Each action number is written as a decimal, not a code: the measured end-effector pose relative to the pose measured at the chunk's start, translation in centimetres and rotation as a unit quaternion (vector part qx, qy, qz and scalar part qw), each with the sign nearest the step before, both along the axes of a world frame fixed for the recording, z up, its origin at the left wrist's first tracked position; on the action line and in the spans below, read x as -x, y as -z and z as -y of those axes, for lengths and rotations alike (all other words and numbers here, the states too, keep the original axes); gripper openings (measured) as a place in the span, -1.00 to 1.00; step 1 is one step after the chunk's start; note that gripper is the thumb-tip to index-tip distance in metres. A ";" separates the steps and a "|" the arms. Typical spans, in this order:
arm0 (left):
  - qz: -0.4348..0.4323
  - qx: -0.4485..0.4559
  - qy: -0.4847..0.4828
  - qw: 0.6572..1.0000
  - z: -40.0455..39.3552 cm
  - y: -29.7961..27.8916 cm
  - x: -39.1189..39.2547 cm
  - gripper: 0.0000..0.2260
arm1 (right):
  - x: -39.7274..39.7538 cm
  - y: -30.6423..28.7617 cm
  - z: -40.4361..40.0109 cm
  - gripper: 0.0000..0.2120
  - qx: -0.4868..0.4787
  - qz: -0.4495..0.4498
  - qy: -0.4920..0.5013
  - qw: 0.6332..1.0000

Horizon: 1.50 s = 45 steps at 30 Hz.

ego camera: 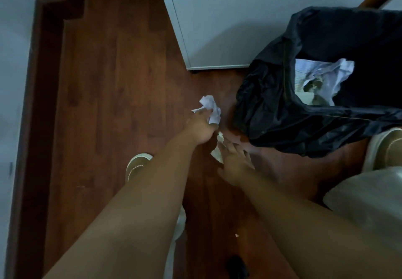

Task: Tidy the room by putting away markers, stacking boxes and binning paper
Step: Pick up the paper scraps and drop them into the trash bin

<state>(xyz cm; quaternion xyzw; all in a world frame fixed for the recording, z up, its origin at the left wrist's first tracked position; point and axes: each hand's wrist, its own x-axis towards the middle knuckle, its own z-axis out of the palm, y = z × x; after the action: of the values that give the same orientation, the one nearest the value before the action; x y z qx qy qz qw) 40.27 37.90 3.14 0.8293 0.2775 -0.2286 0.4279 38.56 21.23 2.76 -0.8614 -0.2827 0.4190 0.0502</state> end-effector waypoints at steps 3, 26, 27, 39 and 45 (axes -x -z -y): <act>0.000 0.032 -0.037 0.999 -0.3 -0.1 0.4 -0.72 | 0.6 -0.4 0.3 -0.21 -0.023 -0.012 0.031 0.999; 0.040 -0.079 -0.163 0.983 2.7 -5.7 3.0 -0.77 | 1.2 -6.3 6.9 -0.56 -0.222 0.068 0.225 0.946; 0.058 -0.079 -0.199 0.975 2.9 -6.5 3.3 -0.75 | 1.0 -7.3 7.1 -0.59 -0.243 0.089 0.224 0.940; 0.487 -0.038 -0.326 0.809 9.9 -28.4 -3.3 -0.65 | -8.2 -26.9 9.5 -0.66 -0.555 0.321 0.273 0.717; 0.366 -0.072 -0.216 0.902 15.8 -27.3 -4.6 -0.68 | -13.4 -25.9 15.4 -0.74 -0.419 0.262 0.299 0.817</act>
<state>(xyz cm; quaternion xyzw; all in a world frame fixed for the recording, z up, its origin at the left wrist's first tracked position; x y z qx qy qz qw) 44.88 22.13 30.49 0.8029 0.2892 0.2096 0.4772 51.94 5.79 28.69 -0.8765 -0.1622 -0.0165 0.4530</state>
